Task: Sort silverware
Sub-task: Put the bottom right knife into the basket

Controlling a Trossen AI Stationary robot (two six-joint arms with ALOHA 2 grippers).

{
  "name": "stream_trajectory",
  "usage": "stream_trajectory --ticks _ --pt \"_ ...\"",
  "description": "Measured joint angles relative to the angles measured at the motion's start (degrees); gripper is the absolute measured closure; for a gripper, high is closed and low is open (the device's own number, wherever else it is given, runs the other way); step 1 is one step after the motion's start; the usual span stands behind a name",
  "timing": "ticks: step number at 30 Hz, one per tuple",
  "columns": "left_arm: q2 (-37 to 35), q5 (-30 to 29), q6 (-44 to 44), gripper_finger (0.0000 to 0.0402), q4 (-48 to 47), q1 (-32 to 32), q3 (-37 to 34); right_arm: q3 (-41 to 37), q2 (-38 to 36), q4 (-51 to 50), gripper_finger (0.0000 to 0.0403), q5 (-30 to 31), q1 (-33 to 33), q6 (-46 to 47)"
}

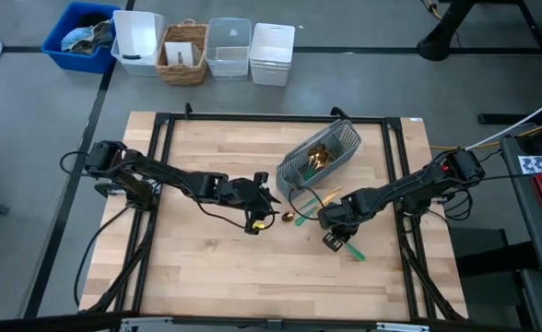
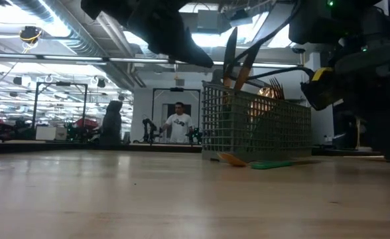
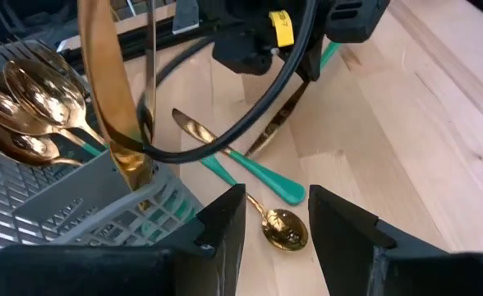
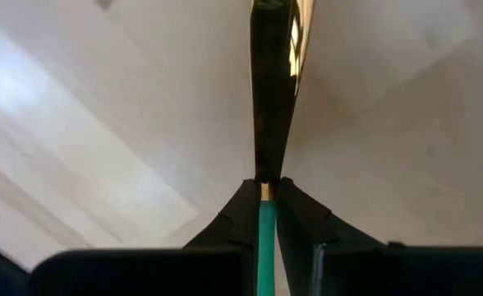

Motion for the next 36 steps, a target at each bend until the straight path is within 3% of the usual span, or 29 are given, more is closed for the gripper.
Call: stream_trajectory --ticks 11,21,36 --pt "-1.5 0.0 0.4 0.0276 0.1 0.0 0.0 0.0 0.0 1.9 0.037 -2.0 0.0 -4.3" --pt "-1.5 0.0 0.1 0.0276 0.0 0.0 0.0 0.0 -0.1 1.9 0.037 0.1 0.0 -4.4" --pt "-1.5 0.0 0.2 0.0276 0.0 0.0 0.0 0.1 -6.1 1.8 0.037 1.7 0.0 -4.2"
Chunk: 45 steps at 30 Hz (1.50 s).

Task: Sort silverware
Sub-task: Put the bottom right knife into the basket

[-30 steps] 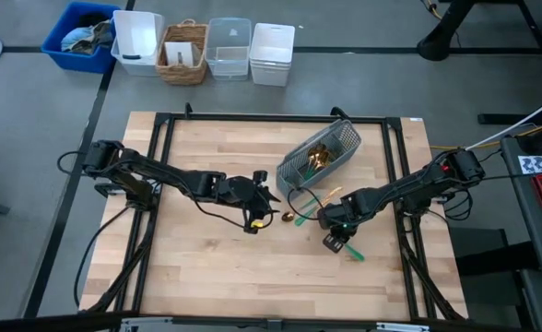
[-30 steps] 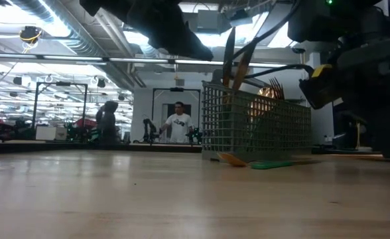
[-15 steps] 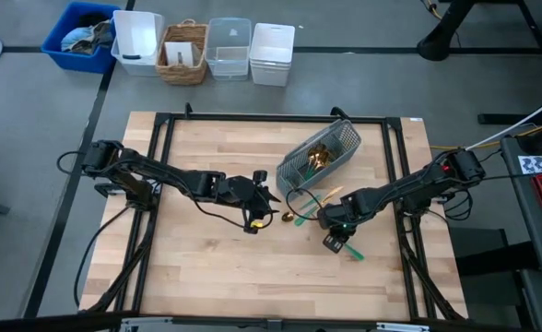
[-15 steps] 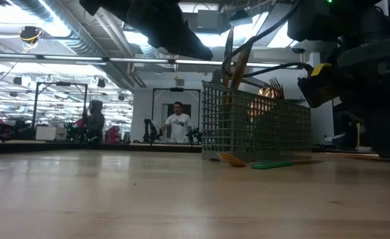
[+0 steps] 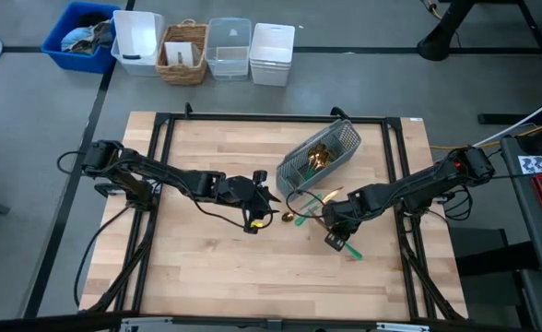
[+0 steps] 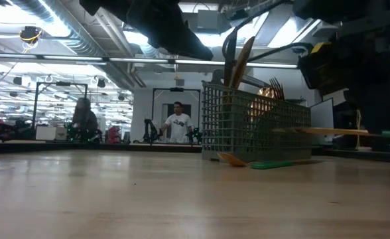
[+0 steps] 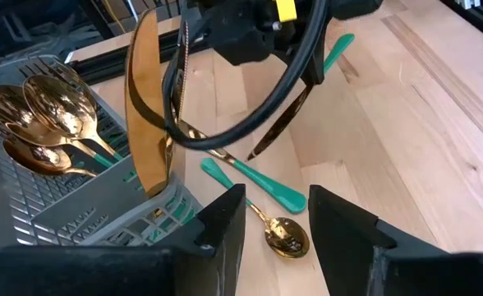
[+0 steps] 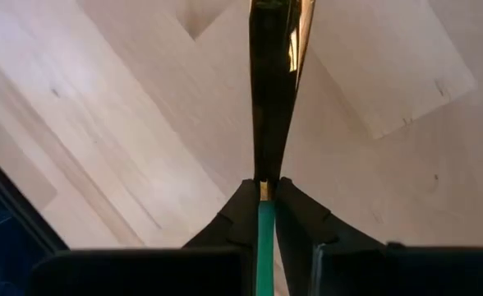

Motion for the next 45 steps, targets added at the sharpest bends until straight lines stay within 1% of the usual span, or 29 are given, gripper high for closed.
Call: stream_trajectory --ticks 10,25,32,38,45 --pt "0.0 0.0 0.0 0.0276 0.0 0.0 0.0 0.0 -3.7 -0.1 0.037 -0.6 0.0 0.0" --pt "0.0 0.0 0.0 0.0276 0.0 0.0 0.0 0.0 -12.6 -0.1 0.037 -0.6 0.0 0.0" --pt "0.0 0.0 1.7 0.0276 0.0 0.0 0.0 0.0 -16.0 0.2 0.037 0.0 0.0 0.0" --pt "0.0 0.0 1.7 0.0276 0.1 0.0 0.0 0.0 -18.2 0.6 0.037 2.6 0.0 -0.1" --pt "0.0 0.0 1.7 0.0276 0.2 0.0 0.0 0.0 -22.0 3.6 0.037 7.7 0.0 -2.0"
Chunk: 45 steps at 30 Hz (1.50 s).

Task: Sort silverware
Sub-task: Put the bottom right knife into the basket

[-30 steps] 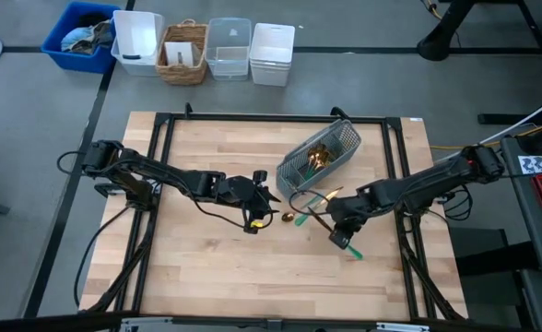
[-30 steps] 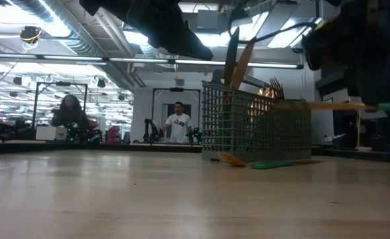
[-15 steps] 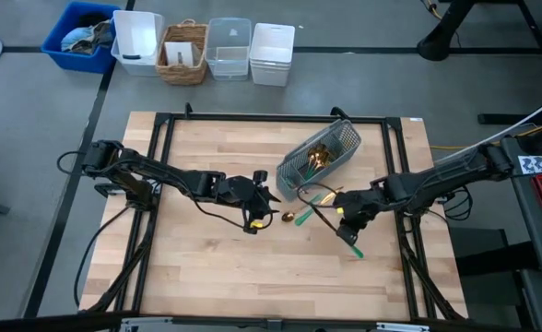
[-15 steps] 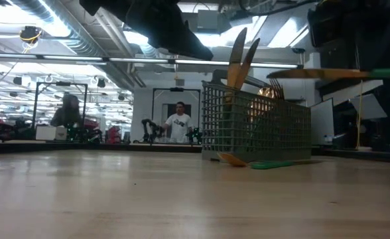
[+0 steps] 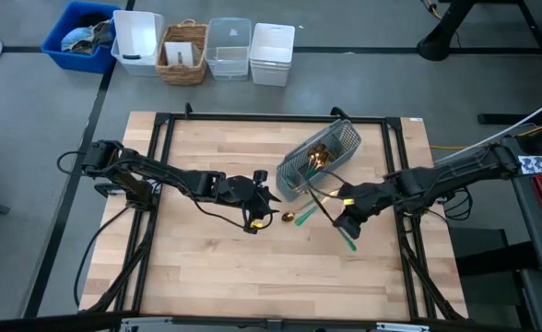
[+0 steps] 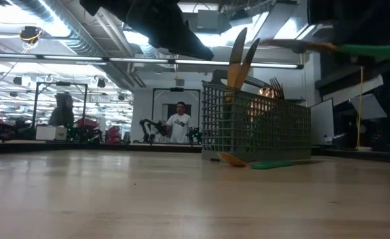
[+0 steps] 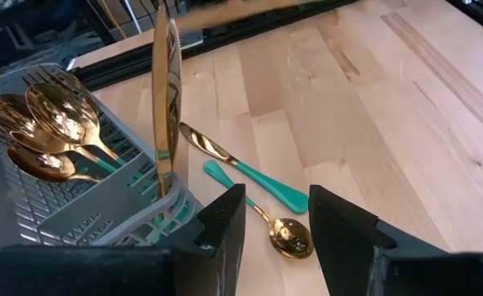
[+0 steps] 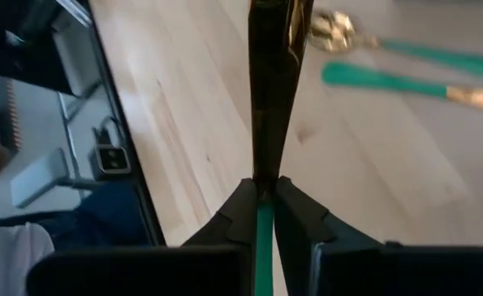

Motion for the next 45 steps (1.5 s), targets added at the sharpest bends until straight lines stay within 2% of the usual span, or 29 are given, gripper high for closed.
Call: stream_trajectory --ticks 5,16,35,45 --pt "0.0 0.0 0.0 0.0276 0.0 0.0 0.0 0.0 -2.8 1.9 0.037 3.9 0.0 -2.9" --pt "0.0 0.0 0.7 0.0276 0.0 0.0 0.0 0.0 -6.5 4.1 0.037 17.1 0.0 -12.1" --pt "0.0 0.0 0.7 0.0276 0.1 0.0 0.0 0.1 -6.1 30.8 0.037 41.5 0.0 -55.4" --pt "0.0 0.0 1.4 0.0276 0.3 0.0 0.0 0.1 4.6 50.2 0.037 40.4 -0.9 -71.7"
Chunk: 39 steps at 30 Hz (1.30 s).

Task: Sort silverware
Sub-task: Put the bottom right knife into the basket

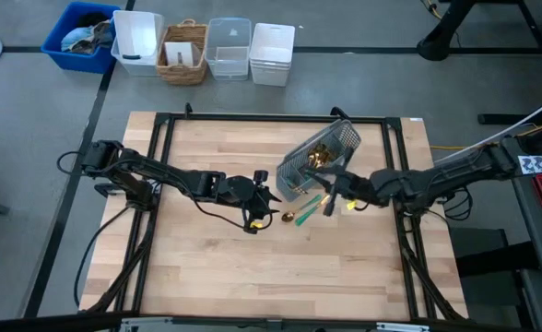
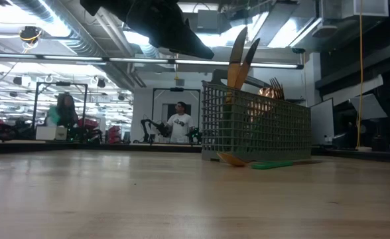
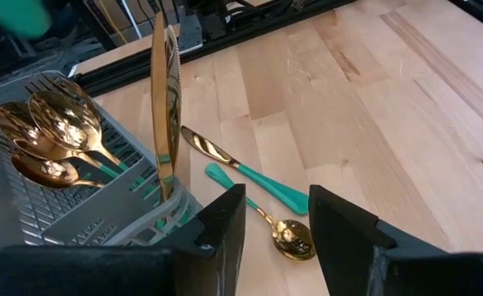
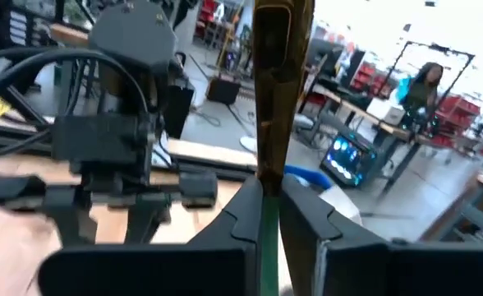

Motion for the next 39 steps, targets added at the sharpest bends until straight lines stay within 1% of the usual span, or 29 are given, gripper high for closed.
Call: stream_trajectory --ticks 5,10,15,26,34,39 --pt "0.0 0.0 -0.2 0.0276 0.0 0.0 0.0 0.0 5.1 5.2 0.037 -6.6 -4.9 0.6" --pt "0.0 0.0 -0.5 0.0276 -0.7 0.0 0.0 0.0 8.7 5.4 0.037 -10.0 -9.9 4.6" --pt "0.0 0.0 -0.7 0.0276 -1.9 -0.1 0.0 0.0 11.1 5.0 0.037 -13.4 -12.7 8.9" --pt "0.0 0.0 -0.8 0.0276 -3.0 0.0 0.0 -0.1 12.9 -2.6 0.037 -13.2 -12.8 12.4" --pt "0.0 0.0 -1.3 0.0276 -3.4 0.0 0.0 -0.1 16.1 -2.9 0.037 -13.2 -12.8 12.5" --pt "0.0 0.0 -1.4 0.0276 -3.5 0.0 0.0 -0.1 16.9 -3.1 0.037 -13.2 -12.8 12.5"
